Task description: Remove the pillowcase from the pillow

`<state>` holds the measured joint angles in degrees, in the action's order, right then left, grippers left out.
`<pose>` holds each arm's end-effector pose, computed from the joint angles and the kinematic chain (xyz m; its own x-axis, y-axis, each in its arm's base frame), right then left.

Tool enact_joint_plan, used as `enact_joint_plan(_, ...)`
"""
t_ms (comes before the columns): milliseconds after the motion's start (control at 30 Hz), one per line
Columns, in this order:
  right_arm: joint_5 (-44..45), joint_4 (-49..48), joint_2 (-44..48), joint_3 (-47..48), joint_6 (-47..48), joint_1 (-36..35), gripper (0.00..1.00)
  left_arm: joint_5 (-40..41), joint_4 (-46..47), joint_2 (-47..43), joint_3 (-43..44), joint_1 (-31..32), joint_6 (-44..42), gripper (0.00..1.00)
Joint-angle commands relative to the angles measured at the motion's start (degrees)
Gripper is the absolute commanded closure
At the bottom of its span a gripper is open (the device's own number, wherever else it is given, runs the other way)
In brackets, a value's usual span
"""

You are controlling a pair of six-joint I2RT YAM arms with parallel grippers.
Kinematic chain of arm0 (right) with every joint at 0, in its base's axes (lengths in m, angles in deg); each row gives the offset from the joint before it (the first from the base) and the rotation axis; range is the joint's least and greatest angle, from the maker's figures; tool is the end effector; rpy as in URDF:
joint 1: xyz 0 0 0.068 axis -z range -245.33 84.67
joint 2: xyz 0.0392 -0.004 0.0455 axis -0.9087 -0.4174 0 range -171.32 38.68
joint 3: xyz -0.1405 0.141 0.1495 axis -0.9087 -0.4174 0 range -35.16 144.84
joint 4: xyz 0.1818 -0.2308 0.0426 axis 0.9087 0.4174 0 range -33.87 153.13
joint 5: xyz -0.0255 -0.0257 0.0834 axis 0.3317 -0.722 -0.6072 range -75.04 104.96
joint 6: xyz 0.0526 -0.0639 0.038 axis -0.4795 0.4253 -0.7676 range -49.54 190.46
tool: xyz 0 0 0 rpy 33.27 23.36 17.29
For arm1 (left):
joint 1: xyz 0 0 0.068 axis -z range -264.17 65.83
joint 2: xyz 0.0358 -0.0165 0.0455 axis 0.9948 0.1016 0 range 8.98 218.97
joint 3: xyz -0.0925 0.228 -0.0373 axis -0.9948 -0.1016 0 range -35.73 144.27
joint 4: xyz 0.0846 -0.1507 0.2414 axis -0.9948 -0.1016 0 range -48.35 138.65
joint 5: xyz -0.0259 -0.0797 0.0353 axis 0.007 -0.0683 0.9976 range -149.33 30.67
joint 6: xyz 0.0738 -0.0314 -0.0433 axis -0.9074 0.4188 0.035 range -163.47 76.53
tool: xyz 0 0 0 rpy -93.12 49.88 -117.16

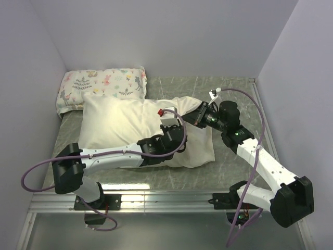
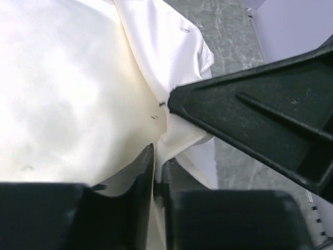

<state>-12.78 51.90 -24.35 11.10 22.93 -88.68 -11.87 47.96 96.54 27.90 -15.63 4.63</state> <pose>0.2988 0.1705 0.2710 -0.7011 0.4083 -0.5846 -0.3716 0.4905 0.7883 0.2060 -0.3594 0.2388 -0.3877 -0.3892 -0.8356 0.1430 0.8701 -0.4716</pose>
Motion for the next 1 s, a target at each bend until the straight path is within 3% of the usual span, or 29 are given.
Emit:
enact_joint_plan(0, 0.1, 0.4, 2.0, 2.4, 2.3, -0.6, 1.0, 1.3, 0.9, -2.8, 0.1, -0.8, 0.1, 0.85)
enact_joint_plan(100, 2.6, 3.3, 2.5, 2.6, 4.7, -0.6, 1.0, 1.8, -2.4, -3.8, -0.4, -0.8, 1.6, 0.99)
enact_joint_plan(167, 6.1, 6.7, 3.1, 3.1, 6.4, -0.6, 0.89, 3.2, -4.3, -4.2, -0.7, -0.8, 3.0, 0.99)
enact_joint_plan(200, 7.8, 8.2, 3.5, 3.2, 8.5, -0.6, 0.81, 3.7, -6.7, -4.6, -1.0, -0.9, 4.6, 1.0)
enact_joint_plan(233, 11.2, 9.3, 4.1, 3.1, 9.4, -0.6, 0.62, 4.4, -7.6, -4.8, -2.0, -0.9, 5.6, 1.0)
enact_joint_plan(333, 15.0, 12.5, 7.1, 0.9, 11.8, 0.4, 0.37, 3.7, -8.5, -6.0, -5.5, -2.2, 8.1, 1.0)
enact_joint_plan(433, 15.9, 13.2, 11.0, -2.1, 12.7, 2.7, 0.24, 3.3, -8.5, -7.2, -8.4, -2.8, 10.0, 0.99)
enact_joint_plan(533, 12.6, 12.4, 13.9, -7.7, 13.3, 8.4, 0.18, 3.2, -8.7, -8.3, -10.4, -3.0, 10.8, 1.0)
enact_joint_plan(633, 2.2, 7.3, 15.6, -15.0, 13.3, 13.9, 0.15, 2.7, -8.8, -9.1, -11.9, -3.4, 11.4, 1.0)
enact_joint_plan(733, -2.3, 1.2, 17.8, -23.4, 12.6, 14.0, 0.08, 1.6, -7.9, -9.6, -12.9, -3.9, 10.9, 1.0)
enact_joint_plan(967, -5.8, -10.5, 19.5, -30.5, 9.2, 13.8, 0.02, -1.1, -6.4, -7.4, -12.4, -4.2, 9.4, 0.99)
